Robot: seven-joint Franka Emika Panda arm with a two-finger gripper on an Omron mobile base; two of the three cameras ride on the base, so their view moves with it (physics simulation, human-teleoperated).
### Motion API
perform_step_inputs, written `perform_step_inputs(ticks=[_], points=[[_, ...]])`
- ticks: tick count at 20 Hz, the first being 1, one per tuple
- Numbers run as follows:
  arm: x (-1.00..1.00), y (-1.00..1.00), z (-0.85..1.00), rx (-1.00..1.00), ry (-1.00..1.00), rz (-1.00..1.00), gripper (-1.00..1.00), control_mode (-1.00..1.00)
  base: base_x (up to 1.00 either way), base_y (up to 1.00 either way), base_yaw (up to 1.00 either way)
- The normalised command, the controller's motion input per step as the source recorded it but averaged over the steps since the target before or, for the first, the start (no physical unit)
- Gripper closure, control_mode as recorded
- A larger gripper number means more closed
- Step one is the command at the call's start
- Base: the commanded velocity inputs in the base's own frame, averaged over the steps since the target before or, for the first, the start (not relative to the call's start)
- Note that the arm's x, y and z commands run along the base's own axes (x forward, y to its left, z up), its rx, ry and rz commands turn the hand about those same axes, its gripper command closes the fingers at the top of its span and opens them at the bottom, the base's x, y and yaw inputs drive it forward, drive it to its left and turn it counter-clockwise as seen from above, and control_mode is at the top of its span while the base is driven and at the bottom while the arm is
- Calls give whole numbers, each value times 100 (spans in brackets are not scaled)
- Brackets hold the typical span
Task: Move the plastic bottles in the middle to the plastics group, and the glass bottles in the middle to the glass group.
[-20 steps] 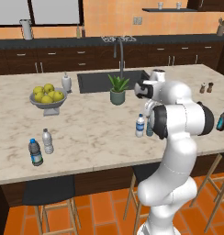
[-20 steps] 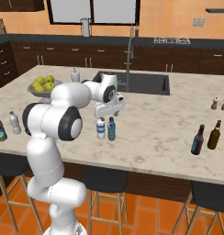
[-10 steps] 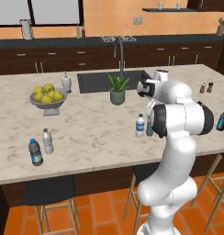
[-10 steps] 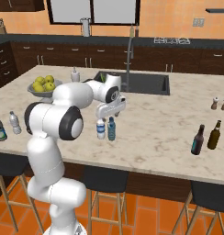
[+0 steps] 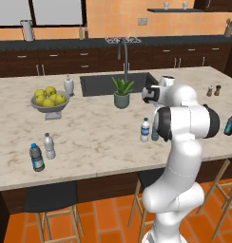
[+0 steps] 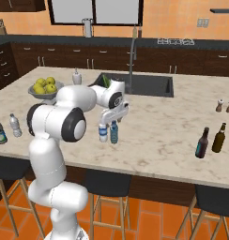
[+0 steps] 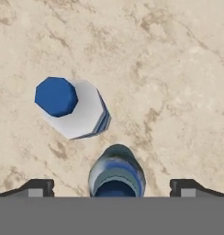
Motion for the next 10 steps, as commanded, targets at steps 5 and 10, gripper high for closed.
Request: perform_step_inputs(ticks=[5, 10], points=[[0, 0, -7, 0, 0, 5, 100, -100, 0, 0, 0], [0, 0, 0, 0, 0, 0, 100, -100, 0, 0, 0]])
